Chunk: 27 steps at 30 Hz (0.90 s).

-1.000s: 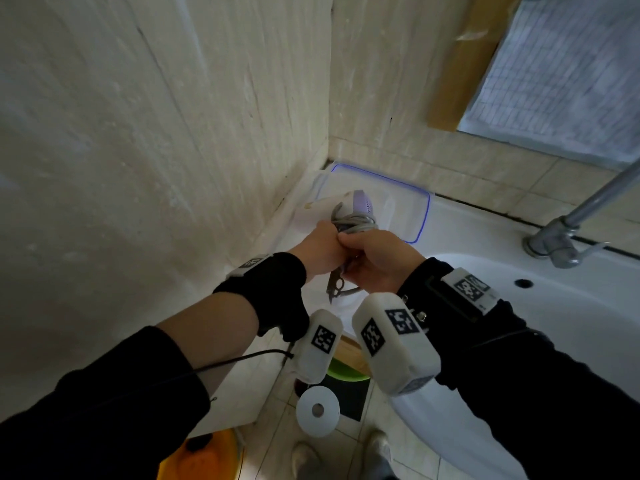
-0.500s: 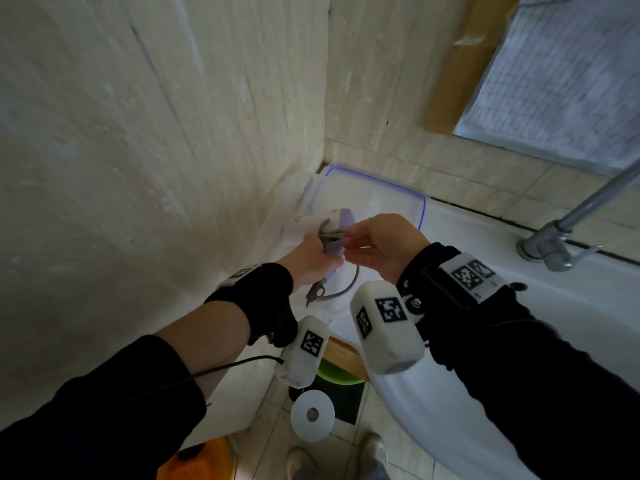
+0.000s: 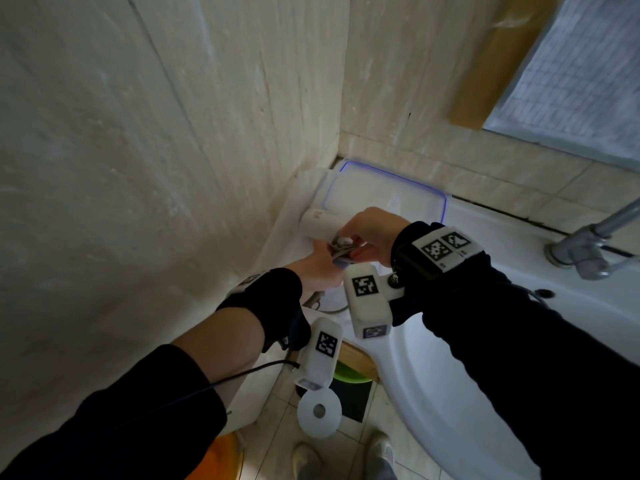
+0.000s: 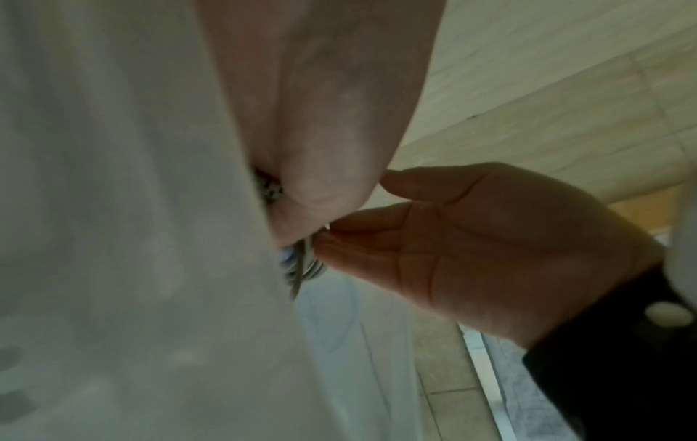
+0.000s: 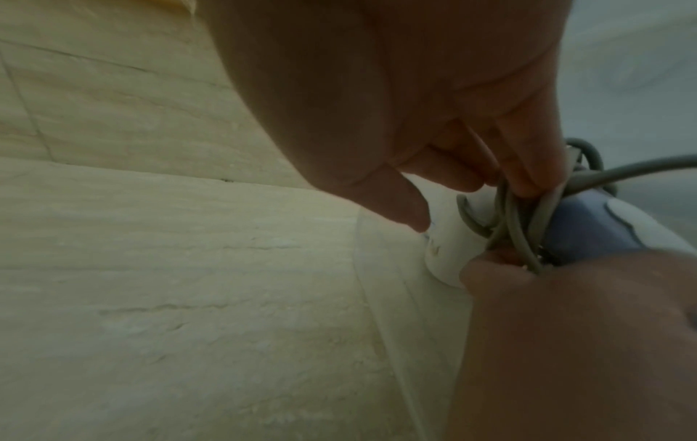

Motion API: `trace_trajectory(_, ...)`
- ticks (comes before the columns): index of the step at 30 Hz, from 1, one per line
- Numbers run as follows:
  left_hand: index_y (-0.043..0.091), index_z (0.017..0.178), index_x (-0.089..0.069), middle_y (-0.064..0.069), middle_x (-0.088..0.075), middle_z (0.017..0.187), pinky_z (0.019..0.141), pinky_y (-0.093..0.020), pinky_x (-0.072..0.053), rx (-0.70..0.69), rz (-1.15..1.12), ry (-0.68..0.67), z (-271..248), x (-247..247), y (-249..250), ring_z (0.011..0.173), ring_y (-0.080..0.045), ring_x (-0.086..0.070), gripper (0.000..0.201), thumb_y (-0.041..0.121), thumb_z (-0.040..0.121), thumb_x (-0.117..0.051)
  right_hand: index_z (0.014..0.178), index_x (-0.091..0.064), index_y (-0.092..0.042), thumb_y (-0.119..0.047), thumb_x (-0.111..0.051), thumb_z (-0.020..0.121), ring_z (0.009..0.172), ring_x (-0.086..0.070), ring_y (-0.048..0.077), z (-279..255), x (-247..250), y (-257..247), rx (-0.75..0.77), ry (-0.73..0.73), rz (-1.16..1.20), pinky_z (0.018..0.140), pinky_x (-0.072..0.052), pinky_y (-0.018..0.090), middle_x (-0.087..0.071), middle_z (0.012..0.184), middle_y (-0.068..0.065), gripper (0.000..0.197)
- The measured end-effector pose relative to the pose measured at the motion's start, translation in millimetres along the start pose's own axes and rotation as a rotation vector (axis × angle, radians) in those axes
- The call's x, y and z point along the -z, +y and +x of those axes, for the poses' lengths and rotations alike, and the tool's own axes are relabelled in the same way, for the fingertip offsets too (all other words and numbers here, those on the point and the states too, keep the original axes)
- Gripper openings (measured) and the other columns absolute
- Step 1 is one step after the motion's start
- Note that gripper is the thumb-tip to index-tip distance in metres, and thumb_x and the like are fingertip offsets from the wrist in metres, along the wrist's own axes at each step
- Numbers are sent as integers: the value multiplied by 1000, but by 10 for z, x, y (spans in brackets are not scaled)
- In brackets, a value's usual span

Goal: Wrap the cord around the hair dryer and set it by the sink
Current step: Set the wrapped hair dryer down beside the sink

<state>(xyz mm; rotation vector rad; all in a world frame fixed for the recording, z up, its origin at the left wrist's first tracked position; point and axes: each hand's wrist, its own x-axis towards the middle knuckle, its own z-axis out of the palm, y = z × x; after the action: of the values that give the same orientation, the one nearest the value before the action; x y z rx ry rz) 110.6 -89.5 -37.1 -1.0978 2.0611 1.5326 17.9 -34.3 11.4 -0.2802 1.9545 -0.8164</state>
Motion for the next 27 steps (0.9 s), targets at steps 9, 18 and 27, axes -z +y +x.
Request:
trace_trajectory(9, 9, 144, -11, -16, -55, 126, 88, -42, -46, -8, 379, 22, 45, 40, -37, 103, -34, -56, 62, 36, 95, -39, 68, -45, -18, -8, -52, 88, 74, -51, 17, 49, -26, 24, 15, -26, -101, 95, -50, 40, -48, 76, 0, 23)
trace_trajectory(18, 9, 94, -53, -7, -56, 91, 58, -19, -43, -132, 176, 244, -92, 332, 377, 87, -19, -54, 12, 8, 82, -56, 71, -53, -6, -3, -51, 88, 61, -56, 23, -138, 240, -6, 114, 34, 228, 60, -54, 33, -54, 73, 12, 17)
trace_trajectory(27, 14, 69, -49, -8, -58, 78, 62, -27, -43, -305, -235, 280, -155, 395, 1259, 68, -19, -53, 14, 8, 82, -53, 68, -54, -2, -6, -48, 87, 63, -56, 29, -416, 1115, 163, 131, 228, 482, 79, -43, 42, -58, 70, 15, 20)
